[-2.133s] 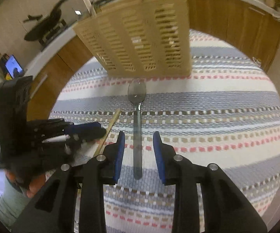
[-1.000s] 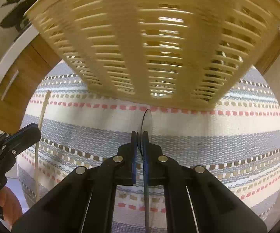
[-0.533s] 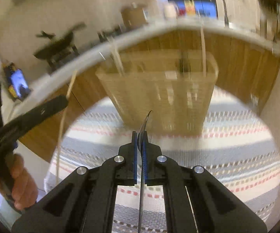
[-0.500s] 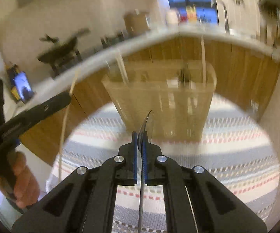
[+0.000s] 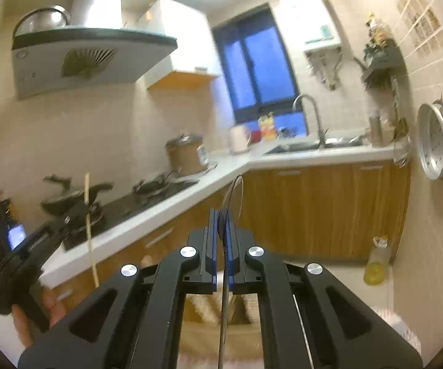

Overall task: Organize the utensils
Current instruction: 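Carry both items over the basket and open both tools to drop them in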

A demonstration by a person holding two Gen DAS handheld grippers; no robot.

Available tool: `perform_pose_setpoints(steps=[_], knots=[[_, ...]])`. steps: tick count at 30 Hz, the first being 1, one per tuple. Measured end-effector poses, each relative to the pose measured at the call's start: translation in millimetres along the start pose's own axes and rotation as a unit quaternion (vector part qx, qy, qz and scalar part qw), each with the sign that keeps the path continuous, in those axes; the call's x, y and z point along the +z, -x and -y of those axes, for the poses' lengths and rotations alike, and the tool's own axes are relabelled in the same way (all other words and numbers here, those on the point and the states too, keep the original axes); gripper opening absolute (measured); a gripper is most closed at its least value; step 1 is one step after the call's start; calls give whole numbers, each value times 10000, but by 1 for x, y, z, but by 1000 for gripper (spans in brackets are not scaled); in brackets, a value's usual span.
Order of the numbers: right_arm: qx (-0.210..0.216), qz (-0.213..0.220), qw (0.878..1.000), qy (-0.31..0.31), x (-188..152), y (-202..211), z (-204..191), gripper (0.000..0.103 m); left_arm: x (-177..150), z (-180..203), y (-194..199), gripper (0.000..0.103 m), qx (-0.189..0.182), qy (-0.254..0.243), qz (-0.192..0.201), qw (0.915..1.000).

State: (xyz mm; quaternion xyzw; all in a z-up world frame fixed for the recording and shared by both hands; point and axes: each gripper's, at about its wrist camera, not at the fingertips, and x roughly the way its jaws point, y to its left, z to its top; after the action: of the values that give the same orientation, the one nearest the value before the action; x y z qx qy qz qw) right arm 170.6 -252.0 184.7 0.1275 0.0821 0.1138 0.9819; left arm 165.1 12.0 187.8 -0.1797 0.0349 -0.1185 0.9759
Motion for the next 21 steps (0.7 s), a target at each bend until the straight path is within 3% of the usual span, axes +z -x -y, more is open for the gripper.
perform_pose_setpoints(steps=[9, 21], knots=[[-506, 582, 9965, 325, -20, -43, 2, 3, -19, -11, -35, 4, 182, -9, 222, 9996], [-812, 881, 9861, 1149, -66, -49, -12, 3, -50, -11, -38, 4, 633, -408, 298, 9967]])
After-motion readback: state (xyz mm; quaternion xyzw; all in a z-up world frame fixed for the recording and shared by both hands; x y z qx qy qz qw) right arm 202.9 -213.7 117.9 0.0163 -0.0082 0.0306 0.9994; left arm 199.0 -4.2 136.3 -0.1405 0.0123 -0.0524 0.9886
